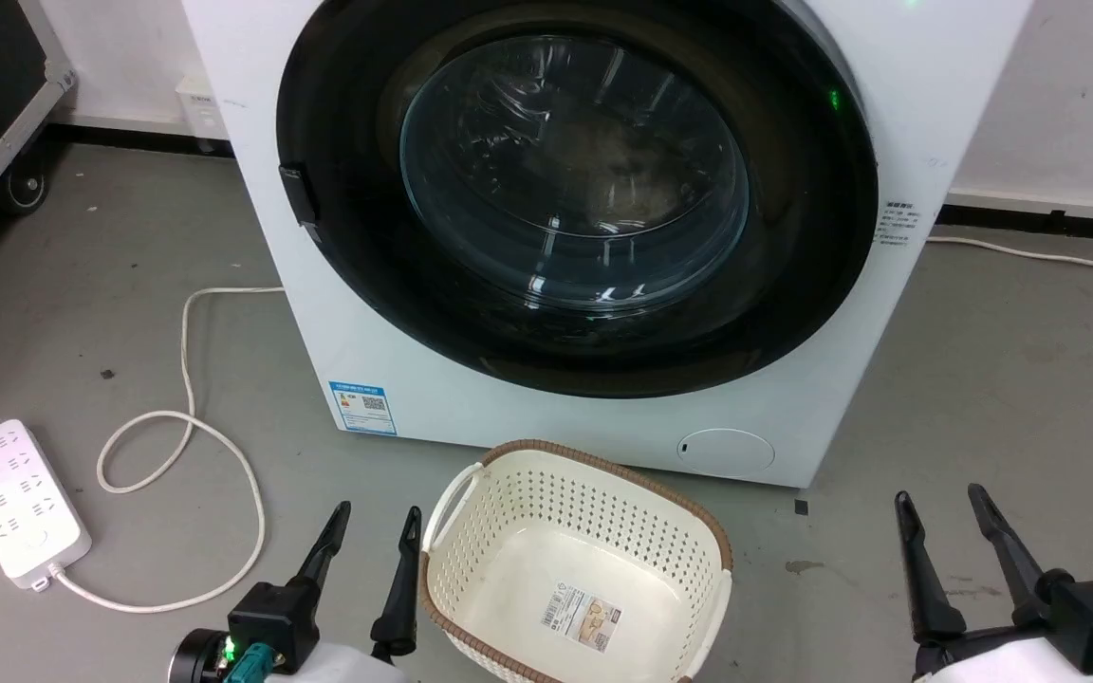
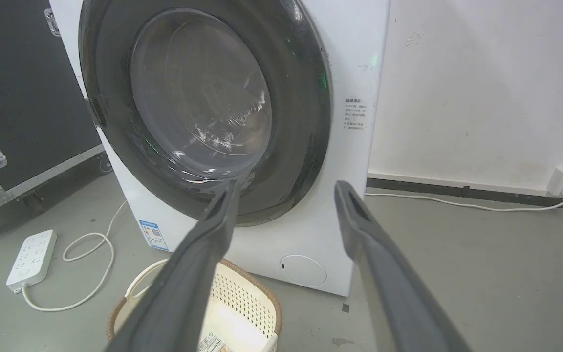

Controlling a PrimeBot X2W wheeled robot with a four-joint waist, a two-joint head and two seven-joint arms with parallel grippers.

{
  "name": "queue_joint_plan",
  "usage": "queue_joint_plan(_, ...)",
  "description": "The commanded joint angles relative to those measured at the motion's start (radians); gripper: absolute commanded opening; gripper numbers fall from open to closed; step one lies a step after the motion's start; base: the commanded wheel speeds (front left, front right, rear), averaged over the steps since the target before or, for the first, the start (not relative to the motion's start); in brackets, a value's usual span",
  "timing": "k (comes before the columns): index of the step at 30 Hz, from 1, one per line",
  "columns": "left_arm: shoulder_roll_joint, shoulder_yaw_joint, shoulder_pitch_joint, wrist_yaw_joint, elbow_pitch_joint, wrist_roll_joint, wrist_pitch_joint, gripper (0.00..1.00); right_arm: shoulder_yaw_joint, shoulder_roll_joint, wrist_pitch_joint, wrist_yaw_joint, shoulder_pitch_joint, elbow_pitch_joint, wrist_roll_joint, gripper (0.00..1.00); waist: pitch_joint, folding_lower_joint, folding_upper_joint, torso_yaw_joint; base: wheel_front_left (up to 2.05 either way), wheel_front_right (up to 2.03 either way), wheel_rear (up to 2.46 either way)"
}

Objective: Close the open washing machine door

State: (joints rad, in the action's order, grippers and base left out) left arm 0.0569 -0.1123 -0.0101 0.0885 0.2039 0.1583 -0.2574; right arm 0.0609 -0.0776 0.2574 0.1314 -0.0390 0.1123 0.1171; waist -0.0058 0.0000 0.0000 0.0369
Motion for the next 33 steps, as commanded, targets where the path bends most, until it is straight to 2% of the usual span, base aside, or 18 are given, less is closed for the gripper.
queue_joint_plan(1,0.001,0.001,0.011,0.004,0.0,-0.009,-0.004,1.0,0.001,0.008,0.004,-0.001,-0.015,0.0,-0.006,1.0,0.0,0.0,0.0,-0.002,0.0,0.0,0.0)
queue_joint_plan(4,0.0,0.002,0.012,0.006,-0.002,-0.013,-0.004,1.0,0.0,0.011,0.004,-0.001,-0.016,0.004,-0.007,1.0,-0.002,0.0,0.0,-0.004,0.0,0.0,0.0)
queue_joint_plan(5,-0.001,0.0,0.0,0.002,-0.001,-0.007,0.001,0.0,-0.001,0.007,0.0,0.0,0.0,0.004,-0.002,0.0,-0.002,0.0,0.0,-0.004,0.0,0.0,0.0)
queue_joint_plan(33,-0.003,0.024,0.002,-0.017,-0.045,-0.039,0.056,0.0,-0.013,0.011,-0.055,0.0,0.009,-0.021,-0.027,0.0,0.0,0.0,0.0,-0.011,0.0,0.0,0.0)
